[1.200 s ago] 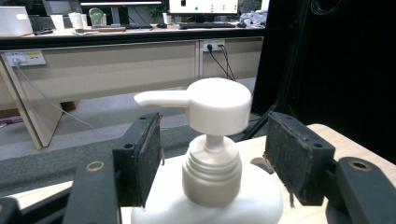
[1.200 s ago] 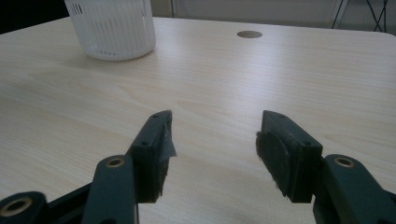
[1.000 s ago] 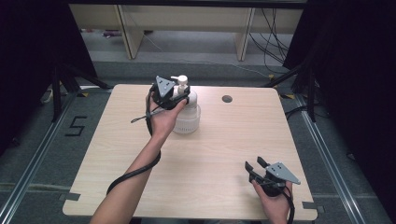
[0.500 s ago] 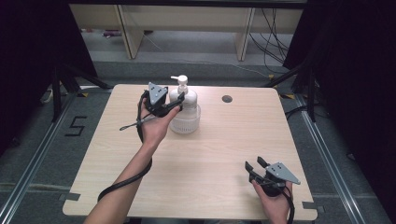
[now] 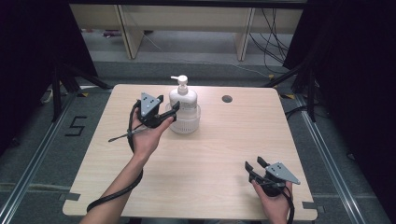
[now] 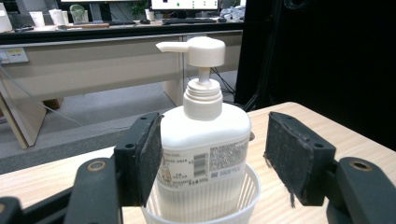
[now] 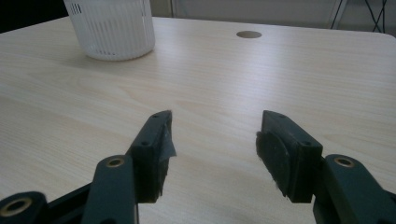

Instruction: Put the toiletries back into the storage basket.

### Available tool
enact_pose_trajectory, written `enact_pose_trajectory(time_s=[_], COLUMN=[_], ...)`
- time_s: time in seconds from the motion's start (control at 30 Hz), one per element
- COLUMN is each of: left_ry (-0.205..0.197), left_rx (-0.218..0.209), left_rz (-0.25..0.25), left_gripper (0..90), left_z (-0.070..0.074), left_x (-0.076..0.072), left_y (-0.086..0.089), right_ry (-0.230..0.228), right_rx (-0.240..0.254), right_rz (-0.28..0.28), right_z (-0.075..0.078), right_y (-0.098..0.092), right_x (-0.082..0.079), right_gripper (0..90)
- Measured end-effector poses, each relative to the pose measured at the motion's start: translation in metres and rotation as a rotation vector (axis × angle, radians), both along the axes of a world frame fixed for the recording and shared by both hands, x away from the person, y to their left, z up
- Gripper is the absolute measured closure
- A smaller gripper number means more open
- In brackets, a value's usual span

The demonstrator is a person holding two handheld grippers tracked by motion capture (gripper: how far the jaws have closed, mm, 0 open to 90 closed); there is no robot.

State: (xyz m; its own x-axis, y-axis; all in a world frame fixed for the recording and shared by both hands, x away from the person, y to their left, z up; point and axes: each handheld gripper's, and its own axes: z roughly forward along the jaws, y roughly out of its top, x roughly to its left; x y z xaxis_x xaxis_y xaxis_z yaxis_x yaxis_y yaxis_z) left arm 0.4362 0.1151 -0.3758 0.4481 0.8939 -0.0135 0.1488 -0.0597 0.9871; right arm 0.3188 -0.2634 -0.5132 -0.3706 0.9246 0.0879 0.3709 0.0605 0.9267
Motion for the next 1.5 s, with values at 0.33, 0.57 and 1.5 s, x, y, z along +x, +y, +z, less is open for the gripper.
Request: enact_pose_trajectory(time_s=[0.33, 0.57, 1.5], left_ry=[-0.019, -0.003, 0.024], left_rx=[0.004, 0.013, 0.039], left_rz=[-0.013, -0.016, 0.013], left_gripper=[35.8, 35.5, 35.1], left_z=[-0.007, -0.017, -0.072], left_x=[-0.022, -0.034, -0.067], left_y=[0.008, 0.021, 0.061], right_ry=[-0.041, -0.027, -0.037], right_rx=[-0.034, -0.035, -0.045], right_rz=[0.013, 0.007, -0.002], right_z=[-0.001, 0.000, -0.001], right_y=[-0.002, -0.002, -0.002], right_x=[0.003, 0.002, 0.002], right_gripper=[44.9, 44.9, 44.9])
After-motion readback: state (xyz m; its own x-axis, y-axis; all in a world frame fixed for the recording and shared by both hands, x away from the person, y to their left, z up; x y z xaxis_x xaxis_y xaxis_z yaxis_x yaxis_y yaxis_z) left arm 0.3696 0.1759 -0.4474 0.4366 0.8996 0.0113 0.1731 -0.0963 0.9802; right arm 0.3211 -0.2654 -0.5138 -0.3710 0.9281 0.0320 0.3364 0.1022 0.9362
